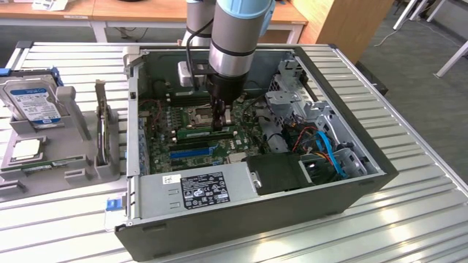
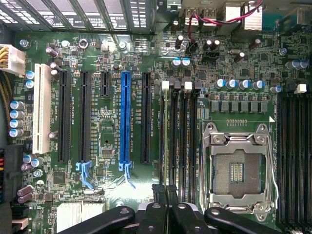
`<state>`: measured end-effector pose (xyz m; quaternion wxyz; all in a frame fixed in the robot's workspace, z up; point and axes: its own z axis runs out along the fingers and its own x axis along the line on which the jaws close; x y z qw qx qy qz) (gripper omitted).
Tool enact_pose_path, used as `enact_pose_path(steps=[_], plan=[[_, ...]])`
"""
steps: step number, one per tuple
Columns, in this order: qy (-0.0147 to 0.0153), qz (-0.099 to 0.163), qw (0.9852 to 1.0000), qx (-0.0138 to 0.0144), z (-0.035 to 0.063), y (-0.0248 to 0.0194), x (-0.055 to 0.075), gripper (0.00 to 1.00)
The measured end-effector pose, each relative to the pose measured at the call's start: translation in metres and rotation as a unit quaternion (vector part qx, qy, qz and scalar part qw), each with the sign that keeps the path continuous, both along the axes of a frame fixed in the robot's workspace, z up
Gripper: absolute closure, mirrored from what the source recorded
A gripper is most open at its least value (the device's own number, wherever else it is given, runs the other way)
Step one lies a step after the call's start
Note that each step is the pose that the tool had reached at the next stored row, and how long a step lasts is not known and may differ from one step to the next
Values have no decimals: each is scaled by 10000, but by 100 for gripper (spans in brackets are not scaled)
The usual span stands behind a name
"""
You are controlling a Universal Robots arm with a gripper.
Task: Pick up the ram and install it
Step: 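Insert the ram into the slot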
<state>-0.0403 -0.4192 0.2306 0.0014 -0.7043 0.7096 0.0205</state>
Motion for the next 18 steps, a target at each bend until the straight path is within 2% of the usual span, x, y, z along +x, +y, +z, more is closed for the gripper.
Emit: enact_pose_path(steps=[18], plan=[[0,-1,10000,0,-9,8,-2,89]])
